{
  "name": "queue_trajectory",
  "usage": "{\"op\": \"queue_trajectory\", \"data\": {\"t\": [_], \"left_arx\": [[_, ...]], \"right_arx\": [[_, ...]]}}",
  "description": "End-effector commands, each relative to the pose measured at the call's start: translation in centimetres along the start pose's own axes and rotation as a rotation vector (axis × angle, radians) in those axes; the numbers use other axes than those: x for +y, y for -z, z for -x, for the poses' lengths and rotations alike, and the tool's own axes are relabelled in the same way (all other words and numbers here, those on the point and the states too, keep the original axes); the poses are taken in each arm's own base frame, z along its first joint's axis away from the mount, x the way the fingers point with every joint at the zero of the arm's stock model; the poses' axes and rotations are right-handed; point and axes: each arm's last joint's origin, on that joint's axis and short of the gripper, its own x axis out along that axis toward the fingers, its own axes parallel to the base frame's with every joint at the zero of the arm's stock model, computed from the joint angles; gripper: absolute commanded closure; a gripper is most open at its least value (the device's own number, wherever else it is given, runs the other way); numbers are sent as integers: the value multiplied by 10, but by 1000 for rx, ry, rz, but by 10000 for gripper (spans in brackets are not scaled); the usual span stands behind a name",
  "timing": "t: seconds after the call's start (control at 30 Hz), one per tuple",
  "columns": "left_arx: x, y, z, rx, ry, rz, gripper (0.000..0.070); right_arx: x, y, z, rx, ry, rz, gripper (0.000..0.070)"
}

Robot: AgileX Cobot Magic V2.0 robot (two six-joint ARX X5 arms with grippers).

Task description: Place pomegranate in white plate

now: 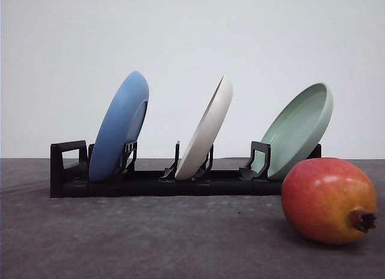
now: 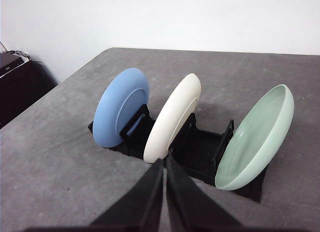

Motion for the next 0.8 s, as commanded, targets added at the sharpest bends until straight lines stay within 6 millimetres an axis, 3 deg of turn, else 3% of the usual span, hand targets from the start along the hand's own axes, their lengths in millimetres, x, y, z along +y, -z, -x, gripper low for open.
{"op": "queue_trajectory", "data": {"t": [0.0,0.13,0.2,0.47,0.77], "left_arx": [[1,-4,-2,-3,8,-20,412],[5,-3,-8,15,15,-5,93],[7,-1,-12,29,22,5,46],[17,7,-50,124,29,101,66],[9,0,-134,273,-88,70,66]], "right_arx": [[1,-5,1,-16,-1,24,566],[0,-5,-1,-9,0,18,150],[-1,-5,-1,-6,0,15,57],[-1,-5,-2,-5,-1,14,56],[0,-5,-3,-1,-17,18,56]]}}
